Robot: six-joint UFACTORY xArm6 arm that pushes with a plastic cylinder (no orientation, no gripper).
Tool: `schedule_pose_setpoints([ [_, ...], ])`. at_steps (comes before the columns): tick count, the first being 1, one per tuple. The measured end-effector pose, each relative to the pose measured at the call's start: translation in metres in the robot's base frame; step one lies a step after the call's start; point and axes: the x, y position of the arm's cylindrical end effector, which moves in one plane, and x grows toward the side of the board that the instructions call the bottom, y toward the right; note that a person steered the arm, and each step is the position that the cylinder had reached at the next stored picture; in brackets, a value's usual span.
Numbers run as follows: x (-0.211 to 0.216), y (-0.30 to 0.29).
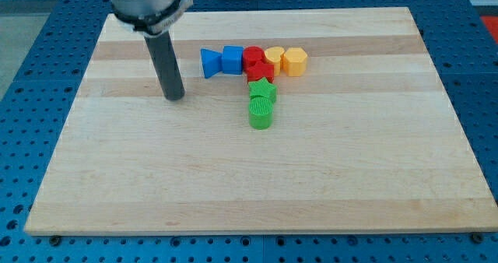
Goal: Move the blue cube diagonally below to the red circle
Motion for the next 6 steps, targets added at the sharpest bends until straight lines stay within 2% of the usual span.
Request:
schedule_pose_setpoints([
  [1, -0.086, -0.006],
  [3, -0.148, 0.025],
  [5, -0.141, 0.039],
  [6, -0.105, 0.040],
])
